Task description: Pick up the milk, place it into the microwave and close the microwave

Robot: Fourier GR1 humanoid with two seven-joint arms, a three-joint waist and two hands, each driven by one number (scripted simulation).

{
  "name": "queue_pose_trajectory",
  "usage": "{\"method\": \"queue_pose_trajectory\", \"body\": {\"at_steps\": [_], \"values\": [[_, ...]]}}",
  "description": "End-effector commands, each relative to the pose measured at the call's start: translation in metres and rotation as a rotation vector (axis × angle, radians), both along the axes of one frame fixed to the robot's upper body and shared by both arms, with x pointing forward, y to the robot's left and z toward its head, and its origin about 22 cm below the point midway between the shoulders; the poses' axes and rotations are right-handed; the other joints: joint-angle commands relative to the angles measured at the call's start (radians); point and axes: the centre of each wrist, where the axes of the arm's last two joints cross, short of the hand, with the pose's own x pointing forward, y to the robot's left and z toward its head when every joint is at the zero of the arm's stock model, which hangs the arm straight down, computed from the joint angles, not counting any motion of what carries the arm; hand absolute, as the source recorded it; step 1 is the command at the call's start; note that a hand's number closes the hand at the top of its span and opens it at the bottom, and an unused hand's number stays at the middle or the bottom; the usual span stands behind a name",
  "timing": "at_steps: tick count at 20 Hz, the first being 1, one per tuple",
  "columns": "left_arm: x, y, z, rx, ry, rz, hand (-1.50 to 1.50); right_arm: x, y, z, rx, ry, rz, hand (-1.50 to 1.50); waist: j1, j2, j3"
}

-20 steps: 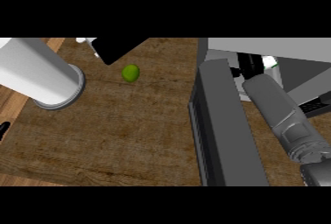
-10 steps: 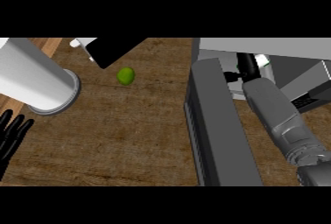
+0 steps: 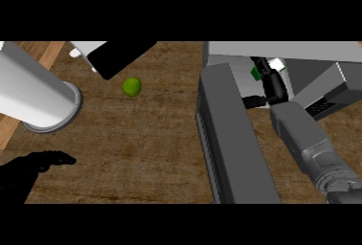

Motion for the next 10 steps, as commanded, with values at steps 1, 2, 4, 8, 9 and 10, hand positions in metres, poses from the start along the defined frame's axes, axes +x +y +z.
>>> {"method": "queue_pose_trajectory", "body": {"at_steps": [1,2,4,8,9,10], "values": [[0.007,-0.014,0.0,-0.002,0.015,-0.033,1.5,-0.014,-0.003,-0.021,0.134,0.062,0.102,-1.5,-0.031,-0.016,-0.001],[0.006,-0.03,0.006,0.003,0.015,-0.052,1.5,-0.013,0.001,-0.02,0.139,0.065,0.098,-1.5,-0.024,-0.014,-0.001],[0.001,-0.026,0.003,-0.008,0.051,-0.067,1.5,-0.033,-0.003,-0.046,0.178,0.097,0.122,-1.5,-0.035,-0.02,-0.002],[0.016,-0.047,0.005,0.006,0.081,-0.078,1.5,-0.039,-0.021,-0.049,0.226,0.101,0.15,-1.5,-0.061,-0.03,-0.003],[0.015,-0.049,0.013,0.006,0.081,-0.094,1.5,-0.045,-0.013,-0.058,0.207,0.101,0.146,-1.5,-0.051,-0.027,-0.003],[0.022,-0.049,0.005,0.006,0.095,-0.094,1.5,-0.057,-0.029,-0.068,0.218,0.085,0.114,-1.5,-0.058,-0.028,-0.003]]}}
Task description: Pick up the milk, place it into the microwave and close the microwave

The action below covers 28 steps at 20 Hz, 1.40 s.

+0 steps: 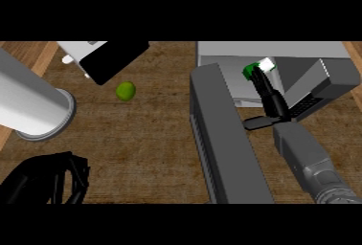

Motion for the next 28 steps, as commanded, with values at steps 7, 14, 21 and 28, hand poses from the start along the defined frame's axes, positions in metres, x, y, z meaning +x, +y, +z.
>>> {"method": "queue_pose_trajectory", "body": {"at_steps": [7,14,21,28], "values": [[0.016,-0.054,-0.002,0.078,0.006,-0.128,1.5,-0.046,-0.043,-0.036,0.024,0.038,0.028,-1.5,-0.036,-0.014,-0.002],[0.034,-0.094,-0.004,0.114,-0.021,-0.161,1.5,-0.083,-0.078,-0.049,0.027,0.031,-0.004,-1.5,-0.044,-0.017,-0.003],[0.061,-0.15,-0.044,0.255,-0.023,-0.255,1.5,-0.116,-0.122,-0.046,0.019,0.009,0.011,-1.5,-0.068,-0.013,-0.003],[0.07,-0.189,-0.099,0.362,0.038,-0.273,1.5,-0.122,-0.132,-0.029,-0.021,-0.058,0.041,-1.5,-0.09,-0.01,-0.005]]}}
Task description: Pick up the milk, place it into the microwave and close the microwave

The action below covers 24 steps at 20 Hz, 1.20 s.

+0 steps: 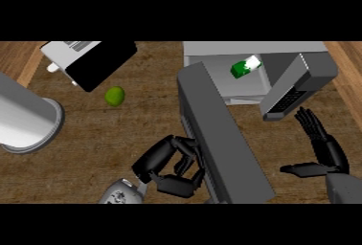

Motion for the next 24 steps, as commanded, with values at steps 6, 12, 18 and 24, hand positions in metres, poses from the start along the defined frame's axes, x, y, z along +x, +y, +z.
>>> {"method": "queue_pose_trajectory", "body": {"at_steps": [6,12,18,24], "values": [[0.004,-0.03,-0.056,0.056,-0.079,0.076,1.5,-0.004,-0.005,0.025,0.122,-0.119,0.217,-1.5,-0.035,0.006,-0.002],[-0.002,-0.044,-0.068,0.005,-0.079,0.11,1.5,-0.002,-0.009,0.053,0.17,-0.144,0.274,-1.5,-0.063,0.007,-0.004],[0.008,-0.051,-0.072,0.029,-0.028,0.11,1.5,0.015,0.003,0.092,0.161,-0.202,0.339,-1.5,-0.099,0.014,-0.005],[0.014,-0.065,-0.052,-0.092,-0.05,0.165,1.5,0.019,0.013,0.113,0.177,-0.173,0.423,-1.5,-0.143,0.023,-0.007]]}}
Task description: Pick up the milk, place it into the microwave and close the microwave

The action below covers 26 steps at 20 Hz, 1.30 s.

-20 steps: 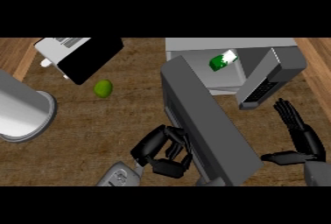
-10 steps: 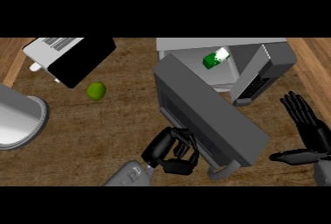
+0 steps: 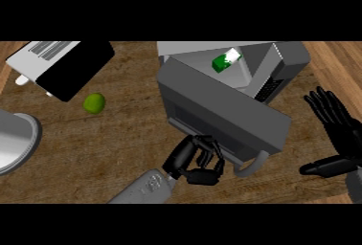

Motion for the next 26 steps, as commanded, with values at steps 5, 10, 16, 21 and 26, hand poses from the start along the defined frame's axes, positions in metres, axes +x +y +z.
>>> {"method": "queue_pose_trajectory", "body": {"at_steps": [5,10,16,21,26], "values": [[0.007,-0.019,0.022,-0.122,-0.032,0.106,1.5,0.014,0.006,0.044,0.004,-0.07,0.166,-1.5,-0.053,0.01,-0.002],[0.028,-0.018,0.037,-0.171,-0.046,0.272,1.5,0.019,0.003,0.07,-0.025,-0.095,0.181,-1.5,-0.062,0.016,-0.001],[0.048,-0.03,0.064,-0.182,-0.05,0.33,-1.5,0.025,0.0,0.085,-0.002,-0.119,0.171,-1.5,-0.1,0.034,0.004],[0.057,-0.026,0.062,-0.157,-0.005,0.437,-1.5,0.032,-0.013,0.161,-0.265,-0.337,0.068,1.5,-0.126,0.032,0.001],[0.068,-0.028,0.079,-0.242,0.004,0.497,-1.5,0.033,-0.017,0.182,-0.334,-0.403,0.041,1.5,-0.132,0.053,0.0]]}}
